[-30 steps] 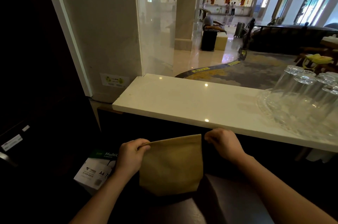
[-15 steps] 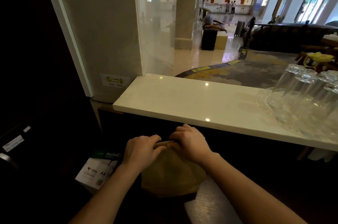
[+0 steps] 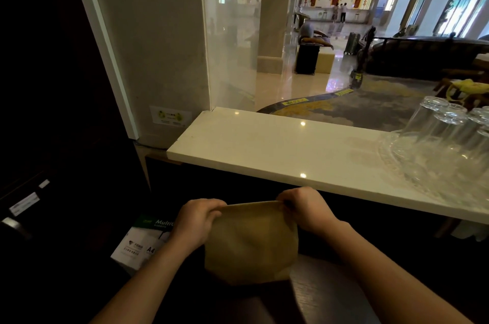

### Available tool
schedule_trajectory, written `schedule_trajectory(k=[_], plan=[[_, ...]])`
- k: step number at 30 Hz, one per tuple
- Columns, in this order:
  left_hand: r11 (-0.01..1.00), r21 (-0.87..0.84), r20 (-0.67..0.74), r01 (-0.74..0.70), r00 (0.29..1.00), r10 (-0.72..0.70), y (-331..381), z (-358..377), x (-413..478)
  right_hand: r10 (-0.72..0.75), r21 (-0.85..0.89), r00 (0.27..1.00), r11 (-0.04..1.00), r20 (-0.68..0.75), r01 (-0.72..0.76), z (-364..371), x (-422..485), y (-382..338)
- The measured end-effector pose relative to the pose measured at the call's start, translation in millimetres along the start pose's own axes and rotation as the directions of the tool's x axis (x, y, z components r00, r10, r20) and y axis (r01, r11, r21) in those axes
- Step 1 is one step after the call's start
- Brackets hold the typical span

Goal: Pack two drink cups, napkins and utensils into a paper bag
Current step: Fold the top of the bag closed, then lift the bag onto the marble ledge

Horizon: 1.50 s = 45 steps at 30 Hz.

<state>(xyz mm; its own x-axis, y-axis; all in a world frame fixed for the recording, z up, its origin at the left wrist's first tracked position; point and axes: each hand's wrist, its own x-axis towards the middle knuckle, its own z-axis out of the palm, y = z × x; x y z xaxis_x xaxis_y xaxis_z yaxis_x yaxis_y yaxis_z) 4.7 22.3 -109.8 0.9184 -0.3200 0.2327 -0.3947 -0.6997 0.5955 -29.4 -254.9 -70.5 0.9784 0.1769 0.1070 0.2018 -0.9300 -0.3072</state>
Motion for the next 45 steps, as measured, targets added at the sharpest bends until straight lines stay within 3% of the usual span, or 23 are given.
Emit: schedule_trajectory(k=[5, 15, 22, 30, 36, 45], plan=[[0.995, -0.082, -0.082, 0.052, 0.995, -0.059, -11.6, 0.9, 0.5, 0.057, 0.106, 0.998, 0.993, -0.015, -0.055, -0.1, -8.9, 12.7], [0.996, -0.05, -0.174, 0.068, 0.982, -0.076, -18.3, 7.6, -5.0, 0.035, 0.041, 0.998, 0.998, 0.056, -0.038, -1.8, 1.8, -6.2], [0.997, -0.029, -0.145, 0.077, 0.986, -0.081, -18.7, 4.4, -7.5, 0.014, 0.021, 0.999, 1.0, -0.035, -0.014, 7.7, 1.5, -12.0], [0.997, -0.038, -0.147, 0.062, 0.987, -0.067, -10.5, 2.3, -1.3, 0.063, -0.04, 0.998, 0.997, 0.007, -0.063, 0.5, -2.9, -8.2], [0.995, 0.076, -0.068, -0.066, 0.995, 0.071, 9.3, -0.3, 9.1, 0.096, -0.056, 0.995, 0.994, 0.021, -0.095, -1.7, -8.6, -12.7], [0.996, 0.027, -0.028, -0.089, 0.996, 0.089, 4.2, 1.3, 13.7, 0.087, -0.11, 0.996, 0.99, 0.0, -0.086, -2.7, -17.5, -26.7]])
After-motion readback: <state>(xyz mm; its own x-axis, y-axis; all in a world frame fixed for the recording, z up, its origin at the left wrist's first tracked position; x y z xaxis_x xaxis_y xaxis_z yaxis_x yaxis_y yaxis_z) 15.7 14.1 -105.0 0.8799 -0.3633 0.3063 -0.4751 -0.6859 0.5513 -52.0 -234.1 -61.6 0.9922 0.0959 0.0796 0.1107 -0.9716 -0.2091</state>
